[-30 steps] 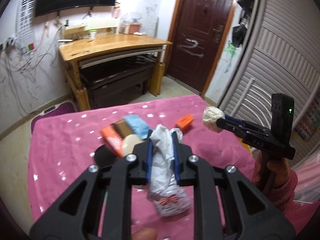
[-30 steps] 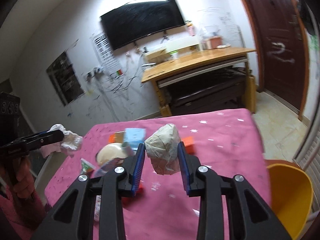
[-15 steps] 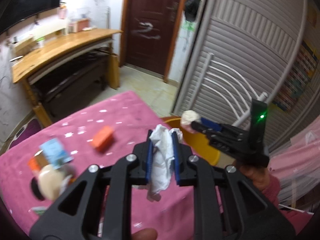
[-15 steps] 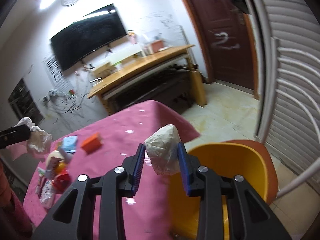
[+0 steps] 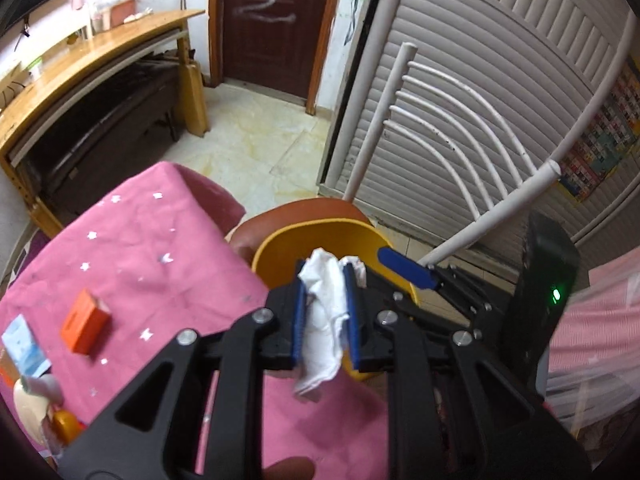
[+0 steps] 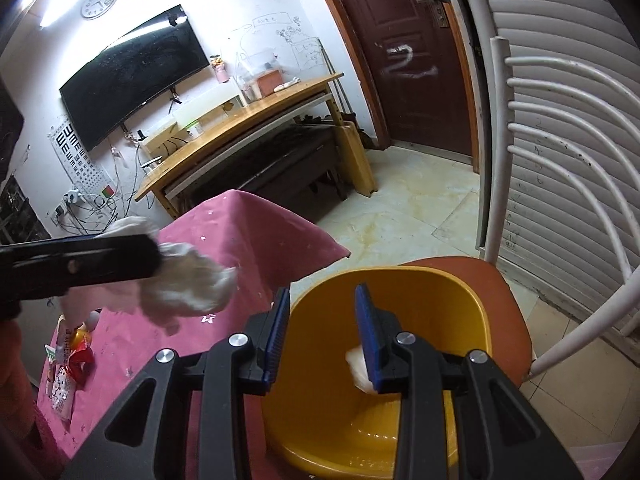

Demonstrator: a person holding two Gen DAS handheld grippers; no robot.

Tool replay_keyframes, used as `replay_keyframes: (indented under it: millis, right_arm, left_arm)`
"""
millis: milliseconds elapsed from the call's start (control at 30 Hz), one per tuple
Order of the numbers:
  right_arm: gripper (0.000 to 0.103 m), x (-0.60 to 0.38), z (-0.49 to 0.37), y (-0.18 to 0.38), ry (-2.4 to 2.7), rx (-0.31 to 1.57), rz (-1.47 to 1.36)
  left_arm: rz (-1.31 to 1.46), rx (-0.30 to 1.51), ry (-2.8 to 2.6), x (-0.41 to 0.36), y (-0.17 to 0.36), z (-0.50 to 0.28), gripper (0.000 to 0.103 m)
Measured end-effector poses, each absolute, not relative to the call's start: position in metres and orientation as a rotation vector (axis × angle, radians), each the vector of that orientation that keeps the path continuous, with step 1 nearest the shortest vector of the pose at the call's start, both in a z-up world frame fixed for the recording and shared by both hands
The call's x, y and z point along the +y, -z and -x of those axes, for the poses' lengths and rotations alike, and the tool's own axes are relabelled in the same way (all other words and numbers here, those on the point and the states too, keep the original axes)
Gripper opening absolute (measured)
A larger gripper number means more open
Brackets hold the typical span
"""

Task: Collect trash
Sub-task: 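Carry the tissue to the yellow bin and open the left gripper, then grasp the green carton with the left gripper while the right grasps the red wrapper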

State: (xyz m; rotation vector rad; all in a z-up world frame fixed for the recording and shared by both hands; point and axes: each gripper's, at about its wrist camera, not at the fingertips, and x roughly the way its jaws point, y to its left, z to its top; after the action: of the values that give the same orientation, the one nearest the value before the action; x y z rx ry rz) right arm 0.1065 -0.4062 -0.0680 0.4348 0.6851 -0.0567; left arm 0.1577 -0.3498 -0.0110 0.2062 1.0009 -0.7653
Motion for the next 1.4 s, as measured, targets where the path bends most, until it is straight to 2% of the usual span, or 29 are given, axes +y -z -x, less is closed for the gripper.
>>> replay_keyframes:
  millis: [33,100,133,200,267,667,767,1000,1200,1267,1333,1400]
  right_arm:
    - [0.028,-0.408,-0.106,0.068,0.064,0.683,-0.438]
    - [0.028,-0.410,-0.106,0.068,0.076,0.681,-0.441]
    - [0.028,-0.413,-0.105,0.068,0.083,0.676,-0.447]
    - [0.028,-0.418,-0.103,0.067,0.101,0.668,-0.457]
    - [0.028,-0.423,-0.101,0.067,0.119,0.661,-0.463]
    - [0.029,-0.436,-0.089,0.062,0.184,0.611,-0.477]
    - [0.029,-0.444,-0.082,0.058,0.245,0.582,-0.476]
    - [0.029,-0.439,-0.081,0.055,0.197,0.559,-0.494]
    - [0.029,-0.418,-0.086,0.050,0.115,0.554,-0.477]
    - [0.034,-0.408,-0.087,0.046,0.064,0.539,-0.465]
    - [0.046,-0.398,-0.088,0.041,0.013,0.526,-0.455]
    - [0.054,-0.386,-0.090,0.037,-0.035,0.519,-0.456]
  left_arm:
    - [-0.204,1.009,0.768,-0.355,0.013,-0.160,0.016]
    - [-0.198,1.016,0.775,-0.358,0.014,-0.163,0.024]
    - [-0.194,1.016,0.772,-0.358,0.014,-0.164,0.034]
    - [-0.185,1.020,0.783,-0.361,0.014,-0.165,0.039]
    - [-0.183,1.018,0.788,-0.363,0.013,-0.164,0.051]
    - [-0.155,0.987,0.758,-0.342,-0.003,-0.152,0.053]
    - [-0.146,0.963,0.751,-0.332,-0.012,-0.146,0.060]
    - [-0.107,0.911,0.736,-0.302,-0.029,-0.131,0.061]
    - [-0.052,0.893,0.671,-0.261,-0.037,-0.126,0.068]
    - [-0.032,0.874,0.634,-0.239,-0.041,-0.124,0.074]
    - [-0.017,0.857,0.601,-0.217,-0.044,-0.123,0.077]
    - [0.010,0.850,0.550,-0.188,-0.046,-0.121,0.080]
